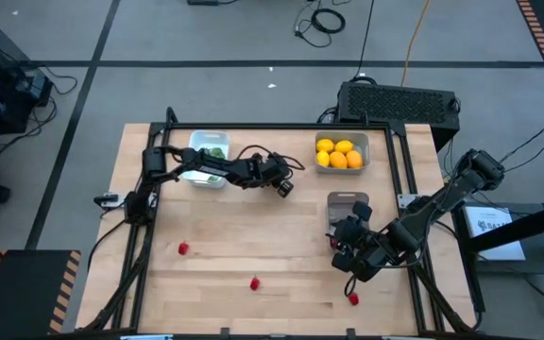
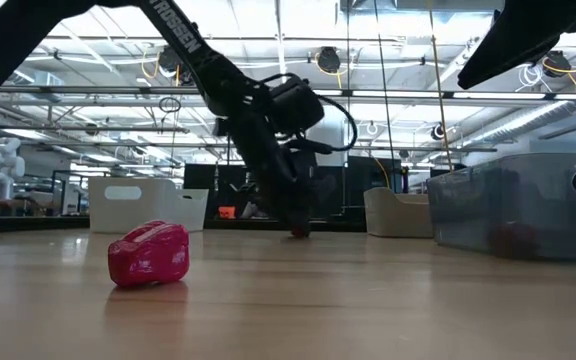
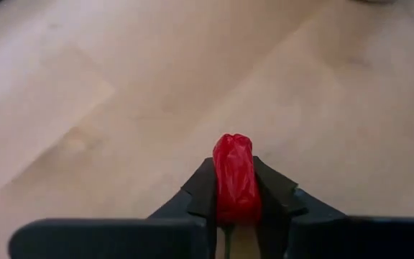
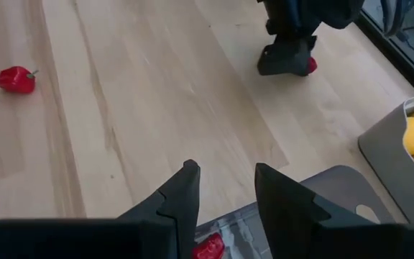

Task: Sort produce into baskets
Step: Put the red chili pepper into the black bin

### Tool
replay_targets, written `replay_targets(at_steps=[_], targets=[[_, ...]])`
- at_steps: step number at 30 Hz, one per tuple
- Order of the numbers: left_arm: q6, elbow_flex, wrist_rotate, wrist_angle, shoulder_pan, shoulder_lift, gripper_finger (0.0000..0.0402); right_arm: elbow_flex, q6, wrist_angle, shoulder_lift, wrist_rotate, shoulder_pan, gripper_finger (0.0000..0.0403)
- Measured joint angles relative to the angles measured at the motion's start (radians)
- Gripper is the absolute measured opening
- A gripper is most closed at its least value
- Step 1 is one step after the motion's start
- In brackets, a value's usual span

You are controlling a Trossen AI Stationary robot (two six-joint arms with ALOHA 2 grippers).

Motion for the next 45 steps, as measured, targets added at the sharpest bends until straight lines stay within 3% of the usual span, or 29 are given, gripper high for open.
replay_targets(at_steps=[5, 11, 21, 28, 35, 40, 45], targets=[[0.108, -0.002, 0.109, 0.011, -0.053, -0.064, 0.0081, 0.000, 0.000, 0.005, 0.000, 0.000, 0.000, 0.0125], [0.315, -0.001, 0.318, 0.169, -0.173, -0.125, 0.0090, 0.000, 0.000, 0.008, 0.000, 0.007, 0.000, 0.0125], [0.377, 0.028, 0.303, 0.617, -0.301, -0.057, 0.0092, 0.001, 0.053, 0.044, 0.000, -0.002, 0.011, 0.0125], [0.369, 0.204, 0.348, 0.592, -0.302, 0.071, 0.0092, 0.001, 0.112, 0.045, 0.000, -0.003, 0.052, 0.0125], [0.368, 0.414, 0.364, 0.444, -0.302, 0.206, 0.0092, 0.001, 0.145, 0.038, 0.000, 0.015, 0.114, 0.0125], [0.395, 0.445, 0.329, 0.424, -0.304, 0.228, 0.0099, 0.001, 0.130, 0.031, 0.000, 0.034, 0.133, 0.0125], [0.428, 0.445, 0.268, 0.418, -0.318, 0.228, 0.0144, 0.001, 0.131, 0.031, 0.000, 0.030, 0.138, 0.0125]])
